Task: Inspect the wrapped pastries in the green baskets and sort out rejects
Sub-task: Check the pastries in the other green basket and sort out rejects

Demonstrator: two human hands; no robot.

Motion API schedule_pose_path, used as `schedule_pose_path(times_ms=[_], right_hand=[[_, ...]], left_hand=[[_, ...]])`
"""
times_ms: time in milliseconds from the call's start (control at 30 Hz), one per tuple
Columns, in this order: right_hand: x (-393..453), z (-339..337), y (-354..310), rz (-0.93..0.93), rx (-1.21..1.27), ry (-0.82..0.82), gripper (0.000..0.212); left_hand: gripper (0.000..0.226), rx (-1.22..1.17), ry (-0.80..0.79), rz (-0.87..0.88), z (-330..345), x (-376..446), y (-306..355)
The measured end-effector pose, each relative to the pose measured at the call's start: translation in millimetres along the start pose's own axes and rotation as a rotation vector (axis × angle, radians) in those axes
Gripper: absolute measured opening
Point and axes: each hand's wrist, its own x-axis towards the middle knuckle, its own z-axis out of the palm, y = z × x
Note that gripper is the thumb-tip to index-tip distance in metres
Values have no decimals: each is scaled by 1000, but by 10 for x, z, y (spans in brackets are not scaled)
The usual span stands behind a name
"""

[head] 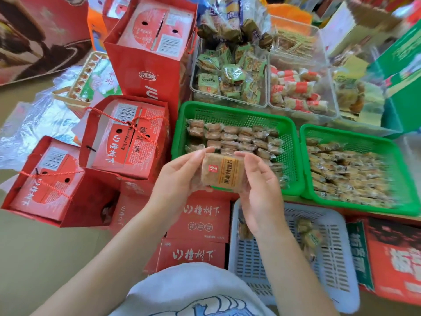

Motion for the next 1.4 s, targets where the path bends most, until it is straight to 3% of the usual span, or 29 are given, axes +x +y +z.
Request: schedule_pose_path(times_ms=[167,367,467,533,667,800,967,1233,1300,1400], right_hand=[[-116,-8,29,-93,33,89,32],[-97,-123,130,-488,-585,363,25],[-46,-189,84,-645,-777,378,27],[-43,-179,40,-539,-670,299,31],[-80,-83,-85,-164,-87,118,30],[-81,-14,-109,-78,209,-34,32],[-121,55,-130,-81,158,-59,33],[-20,25,-60,-79,44,39,35],[71,-66,8,-22,-27,51,35],[178,-173,85,138,-258,-62,51]], left_hand=[[14,207,193,193,106,-34,-12],[21,292,117,247,78,-136,39],[21,195,18,197,54,-166,78],[23,112,-35,157,37,-165,111],[24,-9,-109,67,-9,-165,158],[21,-116,-140,-6,-52,-162,144],[17,-143,-127,-70,-128,-99,109],[18,-135,-83,-114,-153,40,-25],[18,-112,-54,-110,-185,127,-88],[18,-47,-22,-101,-240,286,-212]])
